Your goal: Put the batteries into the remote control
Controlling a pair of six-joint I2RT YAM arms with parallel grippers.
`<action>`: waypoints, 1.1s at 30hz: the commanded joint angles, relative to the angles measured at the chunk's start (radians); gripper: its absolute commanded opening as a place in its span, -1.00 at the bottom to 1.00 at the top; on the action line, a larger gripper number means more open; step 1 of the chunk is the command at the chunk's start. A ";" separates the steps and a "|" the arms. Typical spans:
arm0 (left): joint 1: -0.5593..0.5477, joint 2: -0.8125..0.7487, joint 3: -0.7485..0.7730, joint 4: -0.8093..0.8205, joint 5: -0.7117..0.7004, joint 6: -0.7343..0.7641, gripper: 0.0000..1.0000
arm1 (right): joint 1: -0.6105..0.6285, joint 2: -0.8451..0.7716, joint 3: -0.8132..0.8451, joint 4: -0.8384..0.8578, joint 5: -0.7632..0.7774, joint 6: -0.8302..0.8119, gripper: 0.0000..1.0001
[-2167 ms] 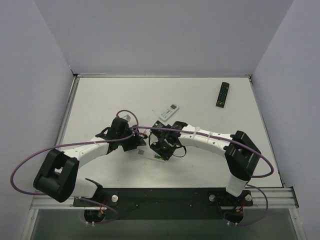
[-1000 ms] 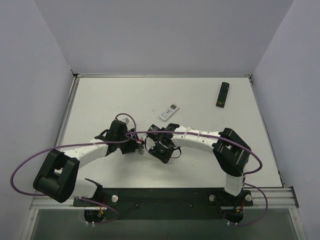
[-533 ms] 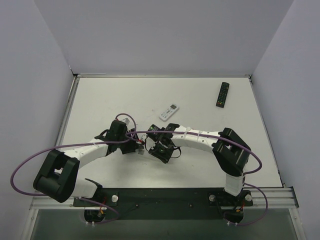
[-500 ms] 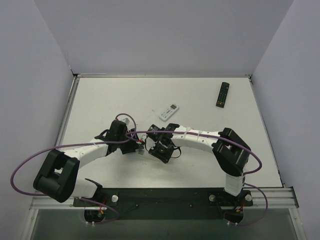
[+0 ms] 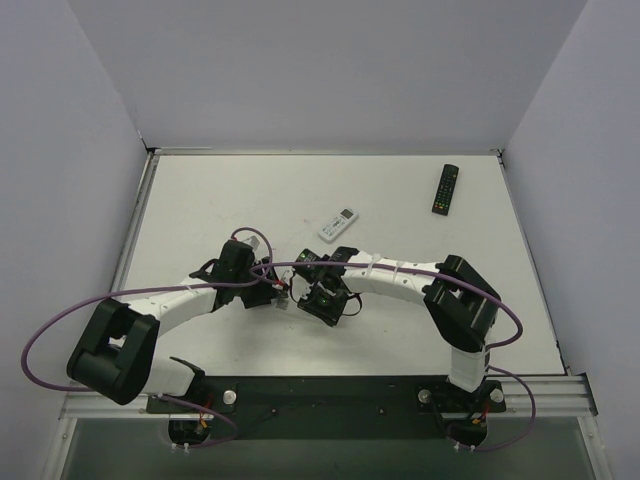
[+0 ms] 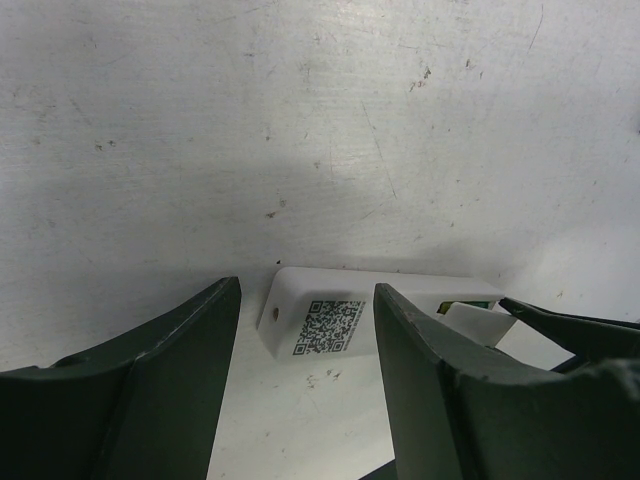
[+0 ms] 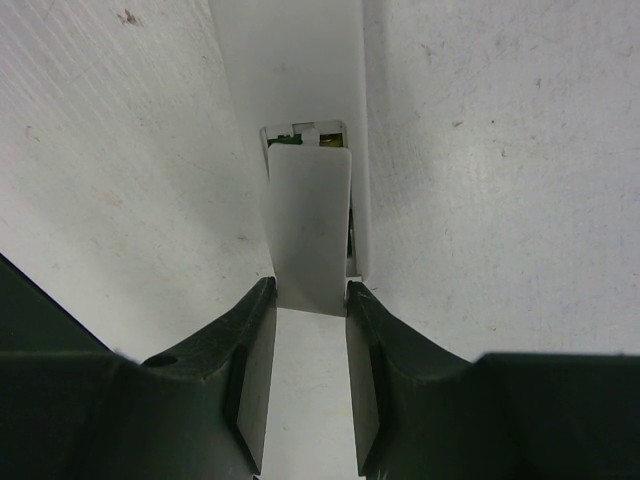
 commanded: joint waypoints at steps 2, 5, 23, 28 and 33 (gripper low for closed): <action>0.003 0.005 0.020 0.032 0.017 0.015 0.31 | -0.008 0.013 0.026 -0.039 0.002 -0.030 -0.48; 0.003 0.005 0.023 0.032 0.017 0.015 0.32 | -0.011 0.013 0.029 -0.041 -0.001 -0.039 -0.43; 0.003 0.007 0.025 0.033 0.020 0.014 0.32 | -0.018 0.027 0.034 -0.055 -0.053 -0.090 -0.33; 0.003 0.004 0.026 0.032 0.020 0.014 0.32 | -0.031 0.029 0.041 -0.053 -0.032 -0.090 -0.33; 0.003 0.002 0.028 0.030 0.020 0.014 0.32 | -0.034 0.021 0.049 -0.055 -0.004 -0.084 -0.33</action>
